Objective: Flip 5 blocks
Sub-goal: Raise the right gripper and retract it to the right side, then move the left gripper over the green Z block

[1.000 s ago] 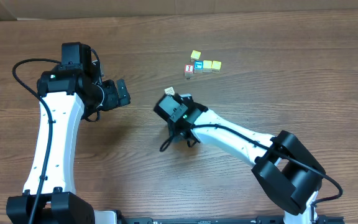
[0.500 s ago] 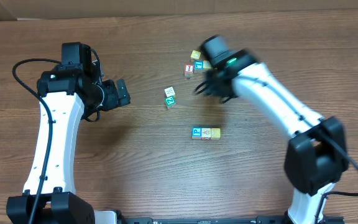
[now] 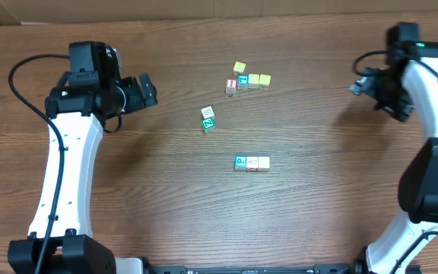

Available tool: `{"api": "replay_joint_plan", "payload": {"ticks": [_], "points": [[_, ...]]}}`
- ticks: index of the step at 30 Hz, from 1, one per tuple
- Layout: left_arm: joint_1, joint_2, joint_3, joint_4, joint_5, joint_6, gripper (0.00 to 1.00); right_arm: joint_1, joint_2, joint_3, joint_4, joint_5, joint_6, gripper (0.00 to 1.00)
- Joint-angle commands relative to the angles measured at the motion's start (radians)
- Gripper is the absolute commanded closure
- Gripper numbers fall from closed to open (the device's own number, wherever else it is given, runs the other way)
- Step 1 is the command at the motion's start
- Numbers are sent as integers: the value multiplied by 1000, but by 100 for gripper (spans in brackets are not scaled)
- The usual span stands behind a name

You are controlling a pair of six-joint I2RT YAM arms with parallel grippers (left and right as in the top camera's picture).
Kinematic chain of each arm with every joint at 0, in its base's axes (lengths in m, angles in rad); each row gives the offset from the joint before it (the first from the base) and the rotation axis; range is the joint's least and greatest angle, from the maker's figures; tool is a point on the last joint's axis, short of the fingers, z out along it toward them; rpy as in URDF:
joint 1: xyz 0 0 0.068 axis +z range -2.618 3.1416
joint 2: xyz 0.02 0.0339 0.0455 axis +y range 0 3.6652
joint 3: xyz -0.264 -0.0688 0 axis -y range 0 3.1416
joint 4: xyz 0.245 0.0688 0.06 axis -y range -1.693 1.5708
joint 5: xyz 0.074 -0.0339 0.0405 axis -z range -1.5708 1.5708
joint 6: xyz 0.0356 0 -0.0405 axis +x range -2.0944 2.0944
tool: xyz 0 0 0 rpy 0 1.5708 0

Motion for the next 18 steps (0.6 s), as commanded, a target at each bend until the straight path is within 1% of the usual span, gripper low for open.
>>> {"api": "replay_joint_plan", "payload": {"ticks": [1, 2, 3, 4, 5, 8, 10, 12, 13, 15, 18], "points": [[-8, 11, 20, -5, 154, -31, 0, -39, -27, 15, -3, -2, -4, 0], [-14, 14, 20, -10, 210, -31, 0, -48, -27, 15, -2, -2, -4, 0], [-26, 18, 20, -20, 246, -32, 5, -57, -27, 15, 0, -2, -4, 0], [-43, 23, 20, -32, 256, -46, 14, -64, -27, 15, 2, -2, -4, 0], [-63, 29, 19, -45, 248, -63, 19, -69, -27, 15, 6, -2, -4, 0], [-172, 61, 19, -91, 122, -156, 23, -76, -27, 15, 24, -2, -4, 0], [-248, 91, 19, -91, 34, -203, 24, -76, -27, 15, 28, -2, -4, 0], [-349, 143, 20, -71, -59, -264, 30, -76, -27, 15, 28, -2, -4, 0], [-378, 164, 21, -63, -74, -279, 32, -76, -27, 15, 28, -2, -4, 0], [-414, 199, 21, -48, -84, -306, 33, -76, -27, 15, 28, -2, -4, 0], [-433, 257, 21, -10, -84, -334, 36, -76, -27, 15, 28, -2, -4, 0]]}}
